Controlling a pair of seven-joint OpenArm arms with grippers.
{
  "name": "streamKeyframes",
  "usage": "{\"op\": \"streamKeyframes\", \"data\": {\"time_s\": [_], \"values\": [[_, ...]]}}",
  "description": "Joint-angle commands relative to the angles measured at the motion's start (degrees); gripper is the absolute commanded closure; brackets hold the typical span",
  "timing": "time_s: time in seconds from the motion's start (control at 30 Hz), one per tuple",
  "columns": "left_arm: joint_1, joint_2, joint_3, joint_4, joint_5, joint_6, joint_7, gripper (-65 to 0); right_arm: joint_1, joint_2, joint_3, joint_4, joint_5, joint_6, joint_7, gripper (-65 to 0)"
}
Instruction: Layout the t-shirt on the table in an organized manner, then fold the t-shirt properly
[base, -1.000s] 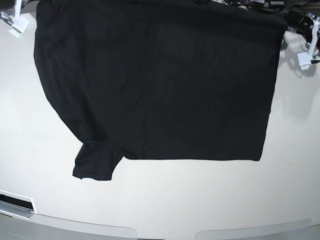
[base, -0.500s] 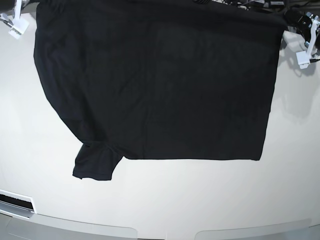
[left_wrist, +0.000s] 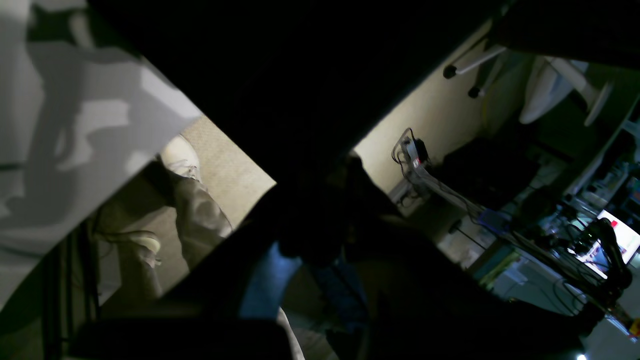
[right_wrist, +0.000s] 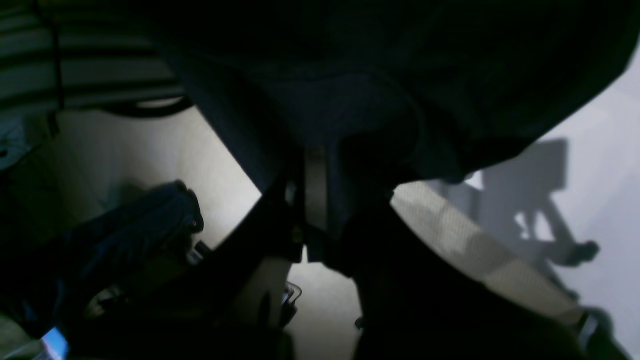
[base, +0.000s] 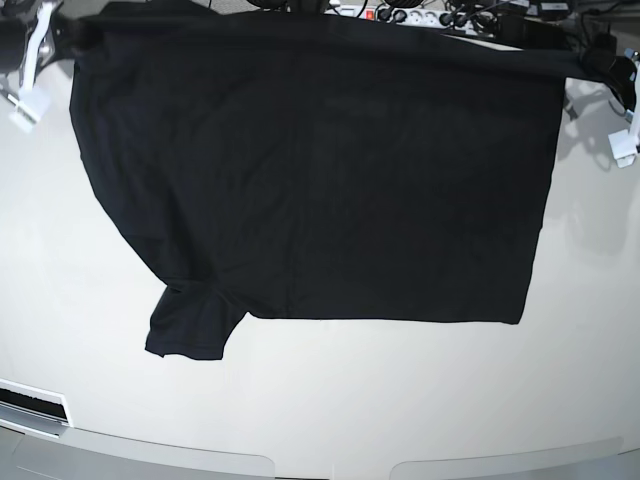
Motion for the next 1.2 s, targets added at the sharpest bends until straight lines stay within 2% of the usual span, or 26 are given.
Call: {"op": "streamKeyframes", "data": {"time_s": [0.0, 0.07, 0.17, 0.27, 0.4, 0.6, 0.73, 0.83, 1.17], "values": [[-0.35, -1.55, -0.70, 0.42, -0.51, -0.30, -0.55, 0.0, 0.63, 0.98, 0.55, 0.76, 0.74, -0.02, 0.25, 0.0], [-0.35, -0.85, -0.70, 0.42, -0.51, -0.30, -2.60, 0.0, 1.44, 0.83, 0.55, 0.76, 0.24, 0.02, 1.25, 0.0], [-0.39, 1.42, -0.70, 0.42, 0.63, -0.30, -7.28, 0.0, 1.62, 0.70, 0.55, 0.74, -4.28, -0.02, 6.86, 0.0], [-1.51, 4.81, -0.70, 0.39, 8.28, -0.30, -11.41, 0.0, 1.66, 0.68, 0.55, 0.70, -9.62, -1.20, 11.82, 0.0], [-4.11, 8.13, -0.70, 0.39, 15.28, -0.30, -13.09, 0.0, 1.92, 0.02, 0.55, 0.70, -13.90, -2.80, 15.34, 0.0], [-8.02, 7.91, -0.70, 0.39, 15.50, -0.30, -12.76, 0.0, 3.82, -4.79, 0.55, 0.61, -17.73, -2.49, 18.56, 0.0], [-8.44, 7.76, -0.68, 0.39, 16.24, -0.30, -12.74, 0.0, 6.47, -6.69, 0.55, 0.61, -20.50, -2.43, 18.58, 0.0], [-8.46, 7.74, -0.68, 0.39, 18.43, -0.30, -12.76, 0.0, 7.61, -6.93, 0.55, 0.61, -21.14, -3.08, 18.80, 0.0], [-8.92, 7.74, -0.68, 0.39, 18.32, -0.30, -12.81, 0.0, 7.65, -6.93, 0.55, 0.61, -21.57, -3.02, 21.24, 0.0]]}}
